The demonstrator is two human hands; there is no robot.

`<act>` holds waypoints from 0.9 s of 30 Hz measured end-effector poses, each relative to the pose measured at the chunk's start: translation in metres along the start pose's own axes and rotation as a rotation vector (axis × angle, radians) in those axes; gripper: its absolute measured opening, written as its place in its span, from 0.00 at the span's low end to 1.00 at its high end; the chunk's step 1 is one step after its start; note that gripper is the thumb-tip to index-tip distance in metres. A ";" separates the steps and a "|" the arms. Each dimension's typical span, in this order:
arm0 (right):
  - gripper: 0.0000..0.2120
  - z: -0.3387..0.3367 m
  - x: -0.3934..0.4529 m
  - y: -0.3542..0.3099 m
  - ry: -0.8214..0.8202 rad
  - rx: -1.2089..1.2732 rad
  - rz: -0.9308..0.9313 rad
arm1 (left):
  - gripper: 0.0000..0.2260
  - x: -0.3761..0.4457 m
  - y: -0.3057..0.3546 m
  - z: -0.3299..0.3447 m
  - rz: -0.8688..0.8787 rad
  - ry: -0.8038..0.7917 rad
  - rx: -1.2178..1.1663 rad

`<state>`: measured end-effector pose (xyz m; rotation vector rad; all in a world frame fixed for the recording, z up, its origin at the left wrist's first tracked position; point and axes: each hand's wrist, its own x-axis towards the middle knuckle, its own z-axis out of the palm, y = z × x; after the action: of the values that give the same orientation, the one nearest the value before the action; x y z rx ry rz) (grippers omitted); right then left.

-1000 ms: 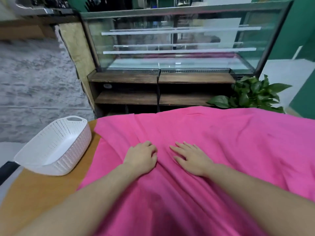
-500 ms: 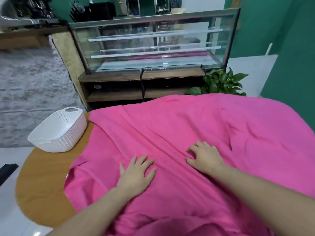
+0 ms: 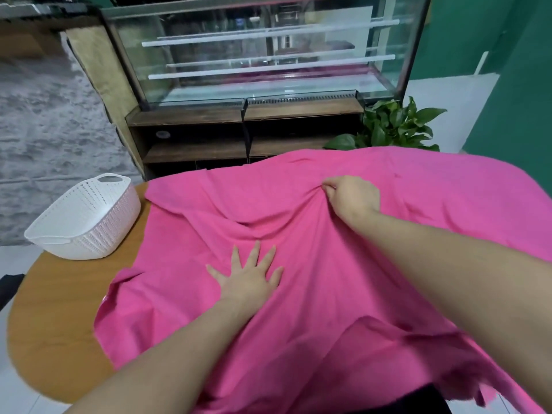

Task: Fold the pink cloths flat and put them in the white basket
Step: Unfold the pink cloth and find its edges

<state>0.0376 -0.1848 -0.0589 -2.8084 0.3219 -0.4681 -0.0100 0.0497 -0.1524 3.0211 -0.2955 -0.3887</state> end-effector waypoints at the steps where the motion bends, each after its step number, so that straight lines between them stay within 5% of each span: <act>1: 0.13 0.005 0.007 -0.003 0.014 0.055 0.007 | 0.25 0.008 0.002 -0.002 -0.016 -0.007 -0.005; 7: 0.07 0.040 0.019 -0.023 -0.049 0.298 -0.130 | 0.24 0.055 0.004 -0.015 -0.112 -0.039 -0.024; 13: 0.27 0.052 0.004 0.004 -0.125 0.232 -0.363 | 0.23 0.098 -0.011 -0.031 -0.092 -0.010 -0.043; 16: 0.20 0.051 -0.006 0.028 -0.115 0.196 -0.521 | 0.22 0.112 -0.023 -0.034 -0.043 0.018 -0.070; 19: 0.14 0.044 -0.015 0.049 -0.132 0.218 -0.629 | 0.17 0.106 -0.027 -0.033 0.005 0.237 -0.233; 23: 0.19 0.023 -0.034 0.065 -0.280 0.319 -0.422 | 0.12 0.071 -0.021 -0.036 0.074 0.551 -0.444; 27: 0.24 0.001 -0.053 0.073 -0.510 0.242 -0.262 | 0.19 0.012 -0.009 -0.032 0.275 0.353 -0.538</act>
<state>-0.0238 -0.2389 -0.0971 -2.6157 -0.1981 0.1587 0.0118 0.0578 -0.1254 2.4165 -0.4783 0.0821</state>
